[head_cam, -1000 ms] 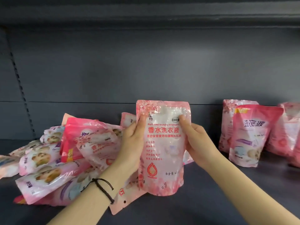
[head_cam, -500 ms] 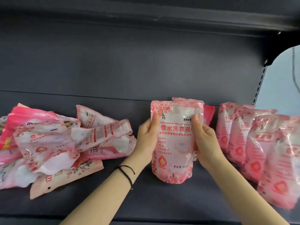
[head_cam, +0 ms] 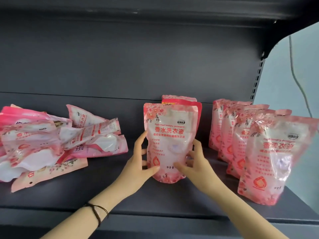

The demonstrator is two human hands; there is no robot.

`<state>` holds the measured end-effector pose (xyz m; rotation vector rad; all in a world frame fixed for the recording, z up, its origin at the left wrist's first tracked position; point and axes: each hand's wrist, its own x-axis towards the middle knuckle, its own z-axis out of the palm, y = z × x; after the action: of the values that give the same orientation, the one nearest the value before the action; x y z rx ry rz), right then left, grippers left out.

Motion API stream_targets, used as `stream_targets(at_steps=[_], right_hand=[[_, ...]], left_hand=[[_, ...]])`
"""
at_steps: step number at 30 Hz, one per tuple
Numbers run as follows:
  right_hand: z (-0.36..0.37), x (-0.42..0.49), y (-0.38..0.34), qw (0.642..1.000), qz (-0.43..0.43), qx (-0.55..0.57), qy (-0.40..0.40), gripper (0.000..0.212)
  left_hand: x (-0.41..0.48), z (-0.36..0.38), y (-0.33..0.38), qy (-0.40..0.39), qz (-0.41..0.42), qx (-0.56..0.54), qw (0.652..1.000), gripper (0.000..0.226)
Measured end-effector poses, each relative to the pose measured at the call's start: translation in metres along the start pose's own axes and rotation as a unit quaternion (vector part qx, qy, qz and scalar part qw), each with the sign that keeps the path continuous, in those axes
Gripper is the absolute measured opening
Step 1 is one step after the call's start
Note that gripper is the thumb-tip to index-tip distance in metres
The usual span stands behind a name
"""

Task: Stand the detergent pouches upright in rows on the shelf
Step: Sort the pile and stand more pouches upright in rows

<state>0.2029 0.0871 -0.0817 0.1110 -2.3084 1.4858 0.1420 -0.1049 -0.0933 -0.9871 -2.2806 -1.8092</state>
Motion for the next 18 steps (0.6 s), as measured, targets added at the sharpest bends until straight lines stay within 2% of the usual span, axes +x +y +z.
stream_targets(at_steps=[3,8,11,15,18], right_hand=[[0.002,0.004,0.007,0.999,-0.028,-0.024,0.011,0.098],[-0.008,0.011,0.015,0.994,-0.089,-0.042,0.056,0.118],[-0.016,0.011,0.016,0.989,-0.11,-0.083,0.049,0.113],[-0.019,0.006,0.021,0.986,-0.097,-0.134,-0.029,0.106],[-0.019,0.008,0.021,0.982,-0.094,-0.16,-0.017,0.106]], left_hand=[[0.001,0.01,-0.004,-0.006,0.0,0.047,0.999,0.101],[0.013,0.024,-0.003,-0.017,0.012,0.049,0.999,0.101],[0.019,0.025,-0.006,-0.028,0.016,0.058,0.998,0.104],[0.025,0.02,-0.008,-0.028,0.02,0.083,0.996,0.11],[0.03,0.022,-0.008,-0.03,0.018,0.086,0.996,0.111]])
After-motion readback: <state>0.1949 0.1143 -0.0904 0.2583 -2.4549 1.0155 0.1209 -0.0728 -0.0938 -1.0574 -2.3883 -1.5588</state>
